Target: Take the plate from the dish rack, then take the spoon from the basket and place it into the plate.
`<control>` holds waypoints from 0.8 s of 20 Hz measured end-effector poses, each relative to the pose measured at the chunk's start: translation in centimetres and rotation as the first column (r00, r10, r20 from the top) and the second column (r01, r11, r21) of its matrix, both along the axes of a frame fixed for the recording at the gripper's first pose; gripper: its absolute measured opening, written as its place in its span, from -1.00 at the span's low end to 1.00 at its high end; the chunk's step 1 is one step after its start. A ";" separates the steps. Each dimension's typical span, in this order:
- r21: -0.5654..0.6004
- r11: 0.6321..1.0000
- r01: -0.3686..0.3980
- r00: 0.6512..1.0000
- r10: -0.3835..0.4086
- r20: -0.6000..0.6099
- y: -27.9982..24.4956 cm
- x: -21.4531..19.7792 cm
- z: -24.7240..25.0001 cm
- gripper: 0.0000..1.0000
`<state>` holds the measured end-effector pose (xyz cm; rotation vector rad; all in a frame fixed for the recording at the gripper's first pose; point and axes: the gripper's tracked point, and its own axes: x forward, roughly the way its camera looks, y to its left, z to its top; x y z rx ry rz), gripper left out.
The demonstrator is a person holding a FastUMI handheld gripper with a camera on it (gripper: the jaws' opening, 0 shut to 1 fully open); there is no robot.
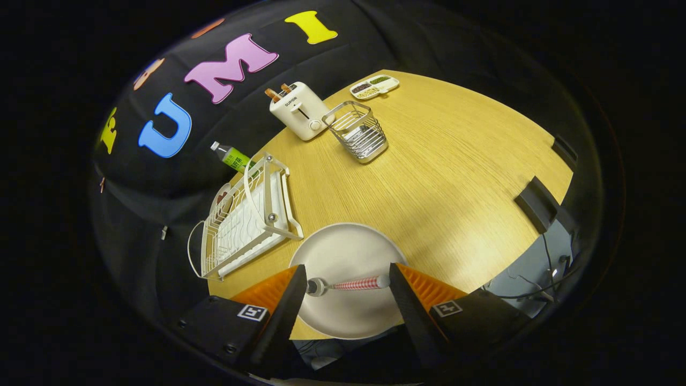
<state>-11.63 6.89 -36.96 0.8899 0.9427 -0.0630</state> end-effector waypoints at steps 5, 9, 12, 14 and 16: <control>-0.041 0.999 0.019 1.000 -0.019 0.015 -1.4 0.0 0.4 0.91; -0.031 1.000 0.000 0.999 0.002 0.037 -0.8 0.1 1.3 0.95; -0.041 0.999 -0.031 0.996 0.034 0.080 -0.2 0.8 3.0 0.94; -0.066 0.997 -0.046 0.991 0.054 0.125 -0.2 1.7 4.5 0.95; -0.120 0.991 -0.060 0.981 0.081 0.179 -0.7 2.9 6.4 0.96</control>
